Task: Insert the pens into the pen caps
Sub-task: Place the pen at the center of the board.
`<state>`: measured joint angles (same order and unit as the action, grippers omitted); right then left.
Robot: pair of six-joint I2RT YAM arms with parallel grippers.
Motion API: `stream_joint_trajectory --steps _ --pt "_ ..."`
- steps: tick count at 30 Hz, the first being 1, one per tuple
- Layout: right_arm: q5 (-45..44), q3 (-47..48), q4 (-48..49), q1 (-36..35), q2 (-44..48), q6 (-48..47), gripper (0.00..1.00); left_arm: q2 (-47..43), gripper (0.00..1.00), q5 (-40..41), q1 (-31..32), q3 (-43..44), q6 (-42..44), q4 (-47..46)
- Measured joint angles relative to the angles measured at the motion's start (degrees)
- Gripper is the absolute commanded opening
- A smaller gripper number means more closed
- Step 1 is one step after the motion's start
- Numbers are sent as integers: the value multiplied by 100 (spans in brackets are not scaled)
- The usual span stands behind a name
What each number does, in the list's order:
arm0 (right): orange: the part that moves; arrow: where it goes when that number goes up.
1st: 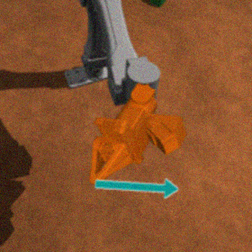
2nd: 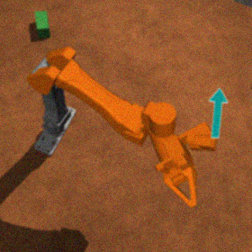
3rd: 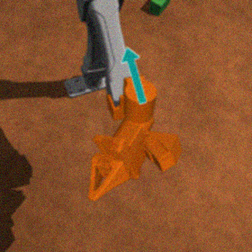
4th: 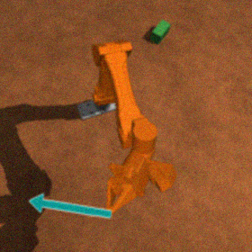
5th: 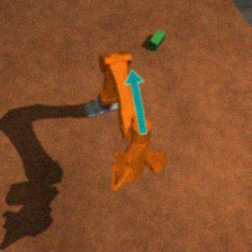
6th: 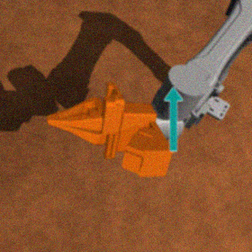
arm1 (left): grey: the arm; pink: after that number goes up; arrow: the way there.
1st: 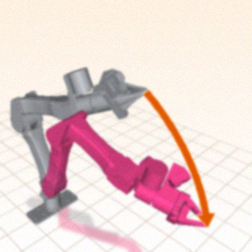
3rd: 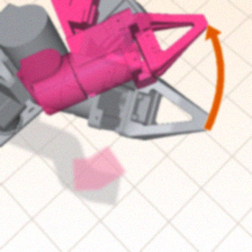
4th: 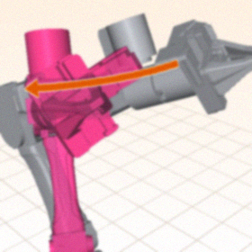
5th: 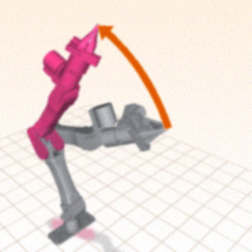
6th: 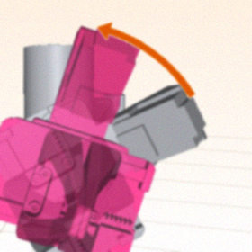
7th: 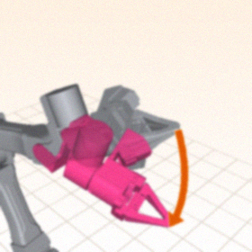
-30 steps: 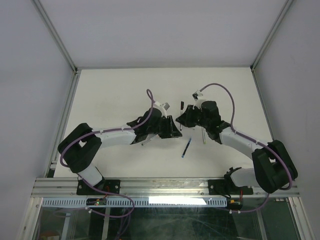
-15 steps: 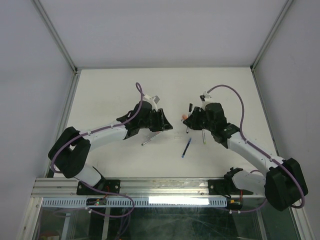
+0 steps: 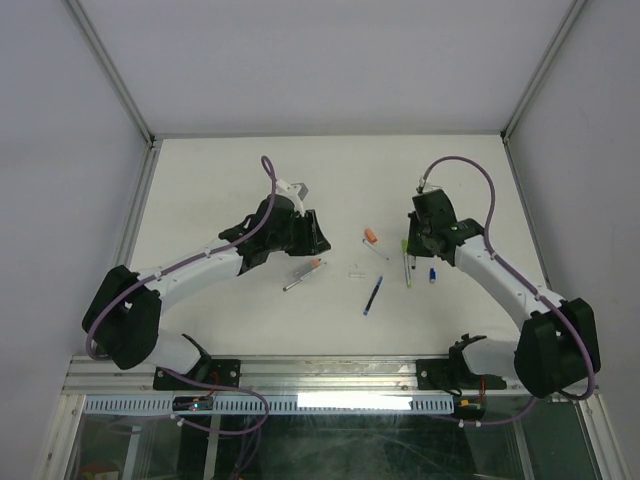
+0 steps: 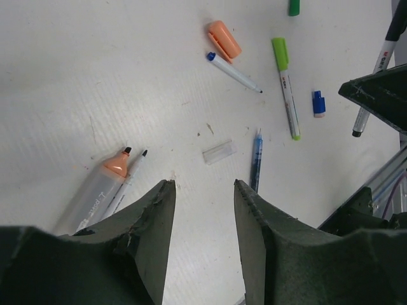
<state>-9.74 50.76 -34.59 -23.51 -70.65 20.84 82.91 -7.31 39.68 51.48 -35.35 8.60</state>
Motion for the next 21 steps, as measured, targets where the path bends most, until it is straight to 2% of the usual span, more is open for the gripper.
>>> stream_joint_trajectory --steps 4,13,21 --pt "15 15 -153 323 -444 -348 9 -173 47 173 0 4 57 118" --pt "256 42 -186 903 -1255 -953 16 -341 47 433 0 28 195 380" --pt "678 170 -166 1003 -1775 -1187 18 -341 47 444 0 153 205 474"
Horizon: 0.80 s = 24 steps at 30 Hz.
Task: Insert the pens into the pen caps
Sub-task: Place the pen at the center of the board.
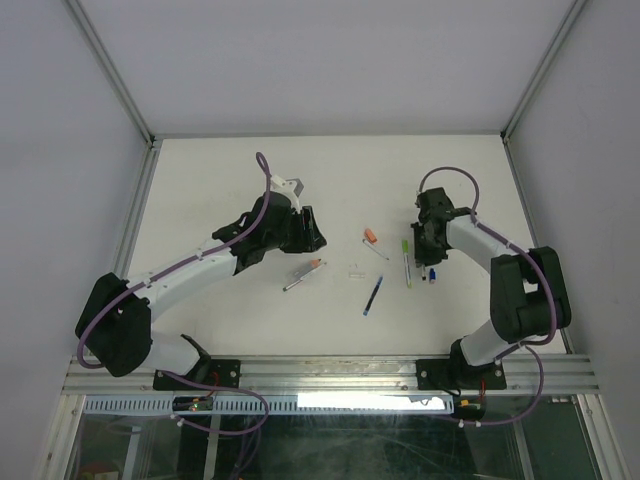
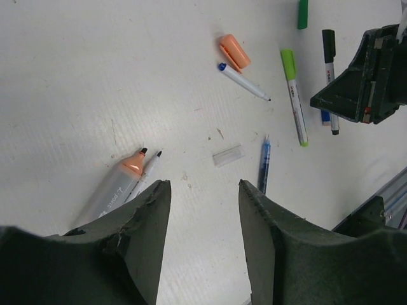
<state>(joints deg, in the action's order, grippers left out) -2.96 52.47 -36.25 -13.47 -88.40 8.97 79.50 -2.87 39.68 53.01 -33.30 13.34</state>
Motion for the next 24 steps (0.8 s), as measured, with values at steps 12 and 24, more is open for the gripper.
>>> stream_joint_trajectory --steps 12,24 --pt "87 170 -144 0 -424 22 23 0 47 0 0 33 4 42" --pt "59 188 -332 0 -199 103 24 0 47 28 0 33 9 46"
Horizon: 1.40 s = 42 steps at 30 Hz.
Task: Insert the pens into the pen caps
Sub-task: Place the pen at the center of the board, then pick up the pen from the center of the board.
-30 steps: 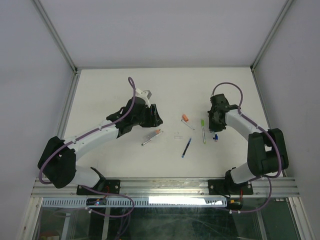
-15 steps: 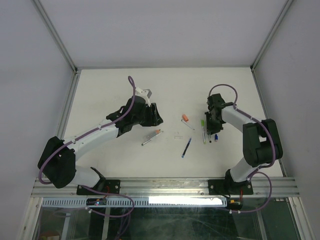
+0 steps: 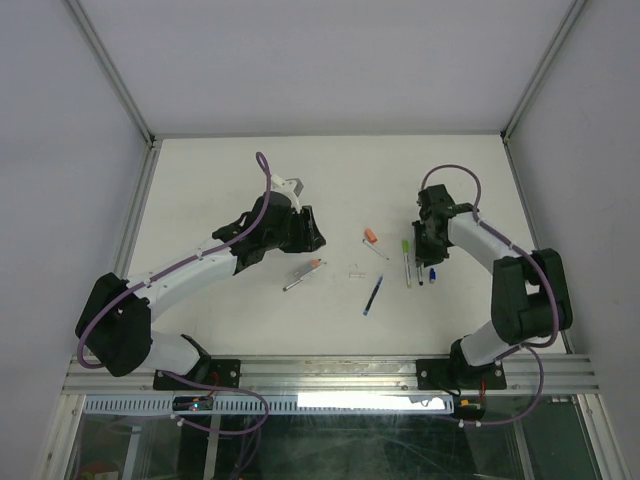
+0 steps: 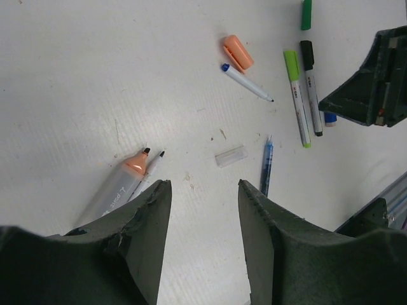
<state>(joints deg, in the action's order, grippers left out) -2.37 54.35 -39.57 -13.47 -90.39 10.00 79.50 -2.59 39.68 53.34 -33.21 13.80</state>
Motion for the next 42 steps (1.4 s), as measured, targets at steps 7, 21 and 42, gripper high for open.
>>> stream_joint_trajectory --steps 7,21,42 --pt "94 173 -144 -7 1139 184 26 2 47 83 0 0 2 0" --pt "-87 -767 457 -1458 2389 2151 28 195 47 81 0 2 155 162" --pt "-964 -1106 815 -2826 1794 3412 31 833 47 284 0 155 1023 1499"
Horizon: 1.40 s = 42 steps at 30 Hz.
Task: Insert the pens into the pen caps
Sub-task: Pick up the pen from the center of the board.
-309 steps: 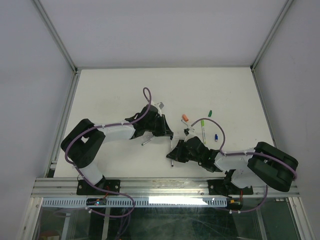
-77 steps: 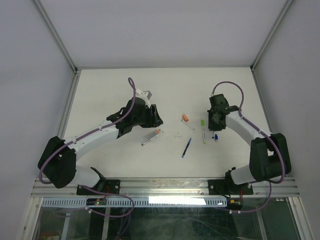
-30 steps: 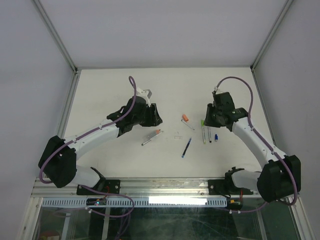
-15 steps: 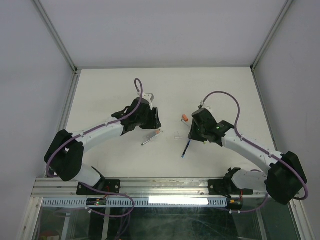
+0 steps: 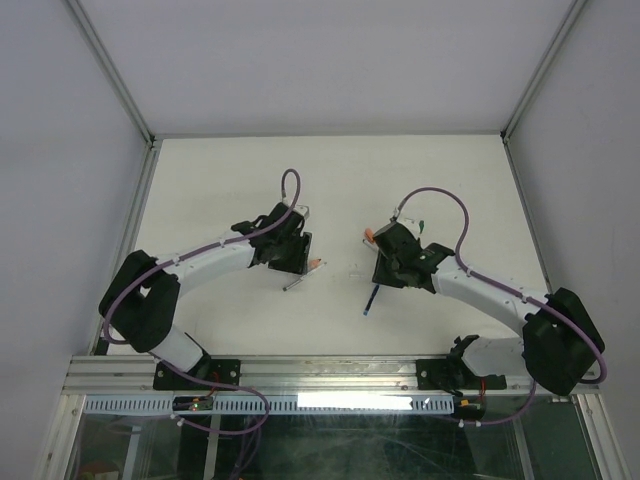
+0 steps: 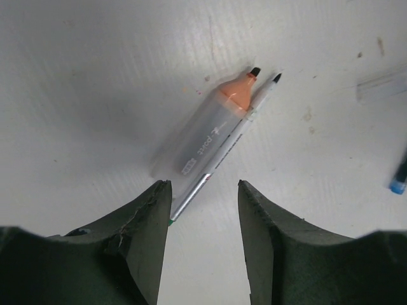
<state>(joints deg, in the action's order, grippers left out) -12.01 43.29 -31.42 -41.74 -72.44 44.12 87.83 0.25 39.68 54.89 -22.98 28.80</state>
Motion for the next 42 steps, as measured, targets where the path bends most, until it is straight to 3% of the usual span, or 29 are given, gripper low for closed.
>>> stream_joint_trajectory --steps 15,28,37,42 --pt "2 0 164 -15 -7 -2 31 396 47 229 22 120 203 667" --pt "28 -4 210 -52 -4 -4 31 737 40 297 544 144 192 671" --pt "-2 -188 201 -52 203 -2 32 872 12 844 874 269 177 791" --pt "-81 -203 205 -52 343 0 31 894 8 938 1005 299 153 796"
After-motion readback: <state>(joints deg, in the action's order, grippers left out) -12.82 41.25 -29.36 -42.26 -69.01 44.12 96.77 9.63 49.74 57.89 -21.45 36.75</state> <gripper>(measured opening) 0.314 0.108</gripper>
